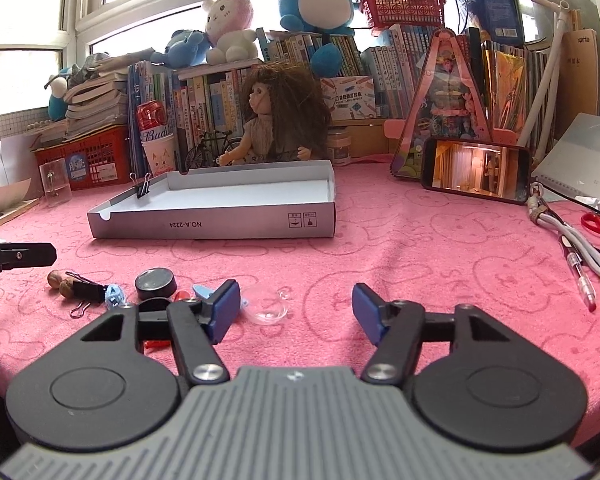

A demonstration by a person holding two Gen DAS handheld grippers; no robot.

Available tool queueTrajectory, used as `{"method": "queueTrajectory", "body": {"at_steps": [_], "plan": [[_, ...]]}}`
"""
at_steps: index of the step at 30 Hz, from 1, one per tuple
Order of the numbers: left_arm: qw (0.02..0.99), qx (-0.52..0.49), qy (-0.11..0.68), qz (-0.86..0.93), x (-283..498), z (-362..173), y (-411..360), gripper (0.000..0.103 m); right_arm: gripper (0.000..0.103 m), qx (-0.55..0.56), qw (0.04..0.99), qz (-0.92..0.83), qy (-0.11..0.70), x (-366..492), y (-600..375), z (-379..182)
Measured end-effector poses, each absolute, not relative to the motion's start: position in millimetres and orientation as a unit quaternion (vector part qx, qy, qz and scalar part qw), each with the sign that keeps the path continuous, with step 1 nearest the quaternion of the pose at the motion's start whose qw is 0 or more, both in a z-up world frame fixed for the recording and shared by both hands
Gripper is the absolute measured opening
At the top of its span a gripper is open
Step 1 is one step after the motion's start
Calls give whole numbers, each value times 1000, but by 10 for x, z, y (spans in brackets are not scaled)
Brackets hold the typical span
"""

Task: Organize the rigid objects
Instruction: 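Move both grippers back toward the walnuts and the clear plastic dish, then grasp a brown walnut with the left gripper while the right gripper grasps the clear plastic dish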

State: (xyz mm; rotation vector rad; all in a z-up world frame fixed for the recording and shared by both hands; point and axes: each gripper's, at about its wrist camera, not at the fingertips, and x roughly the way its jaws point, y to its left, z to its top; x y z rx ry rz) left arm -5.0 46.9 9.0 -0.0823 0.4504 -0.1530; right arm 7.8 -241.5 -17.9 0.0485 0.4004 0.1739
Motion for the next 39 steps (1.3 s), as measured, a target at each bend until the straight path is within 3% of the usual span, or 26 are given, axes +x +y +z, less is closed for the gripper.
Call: {"method": "queueTrajectory", "body": {"at_steps": [3,7,27,30,39], "plan": [[969,-34,232,-73,-56,51,465,46,59,26,975,87,203,106,-2399,-197],[966,-29,246,-68,-41,-3,454,27,49,18,973,86,212,151,-2339,-240],[968,-20,247,-51,89,-158,345,27,52,23,974,77,210,268,-2307,-253],[968,-25,245,-46,86,-149,350,22,32,17,975,75,209,260,-2290,-249],[972,-24,231,-47,104,-54,353,22,33,16,977,79,195,240,-2273,-180]]}}
